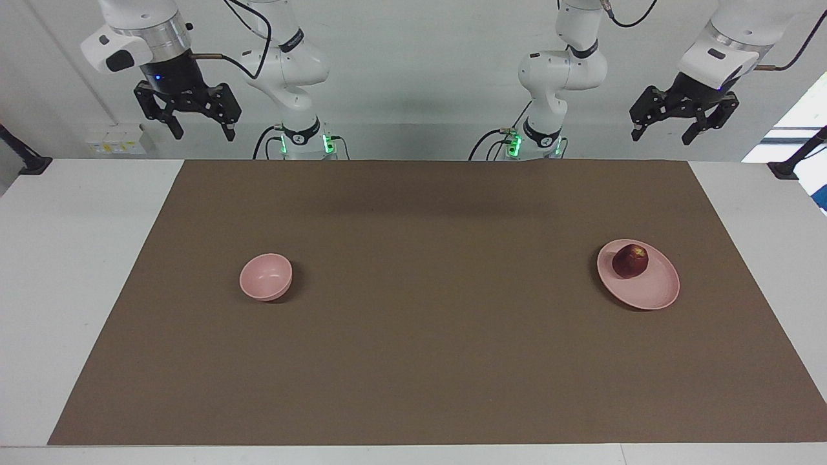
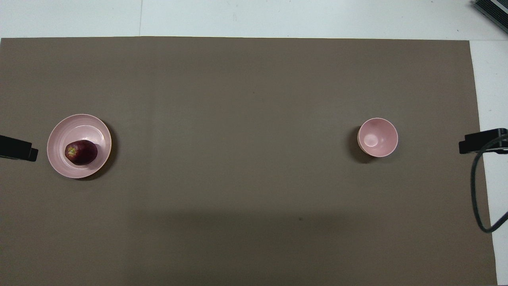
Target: Move apple from plate to bowl
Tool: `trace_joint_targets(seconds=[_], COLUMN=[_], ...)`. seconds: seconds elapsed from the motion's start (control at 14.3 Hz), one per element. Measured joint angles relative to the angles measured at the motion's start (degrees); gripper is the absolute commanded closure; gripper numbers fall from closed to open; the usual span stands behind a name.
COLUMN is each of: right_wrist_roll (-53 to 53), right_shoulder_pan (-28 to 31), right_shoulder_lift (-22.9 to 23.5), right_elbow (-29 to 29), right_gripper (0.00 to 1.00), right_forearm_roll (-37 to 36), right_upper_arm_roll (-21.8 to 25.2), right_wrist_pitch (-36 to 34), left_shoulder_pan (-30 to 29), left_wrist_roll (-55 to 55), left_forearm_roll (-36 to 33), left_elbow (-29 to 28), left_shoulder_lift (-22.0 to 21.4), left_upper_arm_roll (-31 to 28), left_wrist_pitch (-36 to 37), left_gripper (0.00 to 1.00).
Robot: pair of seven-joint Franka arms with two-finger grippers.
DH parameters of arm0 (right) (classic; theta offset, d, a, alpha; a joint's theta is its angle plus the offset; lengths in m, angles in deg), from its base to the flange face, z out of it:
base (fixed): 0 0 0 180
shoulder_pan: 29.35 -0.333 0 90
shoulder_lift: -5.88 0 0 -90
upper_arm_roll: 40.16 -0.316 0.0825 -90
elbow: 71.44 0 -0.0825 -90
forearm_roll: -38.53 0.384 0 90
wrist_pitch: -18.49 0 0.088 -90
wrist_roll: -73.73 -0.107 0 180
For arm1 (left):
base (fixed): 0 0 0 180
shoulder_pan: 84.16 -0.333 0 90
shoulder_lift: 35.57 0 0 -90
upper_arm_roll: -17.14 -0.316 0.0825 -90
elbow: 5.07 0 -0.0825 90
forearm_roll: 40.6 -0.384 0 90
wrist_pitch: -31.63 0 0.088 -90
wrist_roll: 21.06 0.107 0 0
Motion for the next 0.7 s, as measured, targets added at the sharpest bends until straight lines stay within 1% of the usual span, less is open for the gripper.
trace_joint_targets(seconds=[0.35, 0.49, 0.7], right_wrist_roll=[0.0, 0.0, 0.0], right_shoulder_pan=[0.09, 0.11, 0.11], right_shoulder_lift=[0.0, 0.0, 0.0], right_elbow=[0.0, 0.0, 0.0], right_gripper=[0.0, 0.0, 0.0], right_forearm_roll=[0.0, 0.0, 0.0], right_upper_arm_roll=[0.07, 0.12, 0.12], right_wrist_pitch=[0.0, 0.0, 0.0], left_shoulder_pan=[-0.29, -1.07, -3.08], left_wrist_roll=[0.22, 1.23, 3.73], left_forearm_roll=[0.0, 0.0, 0.0], left_elbow=[-0.7, -2.58, -7.36], left_shoulder_lift=[-0.09, -0.12, -0.1], left_upper_arm_roll=[-0.08, -0.12, -0.2], left_wrist_pitch=[-0.12, -2.06, -7.38], left_gripper=[0.0, 0.0, 0.0])
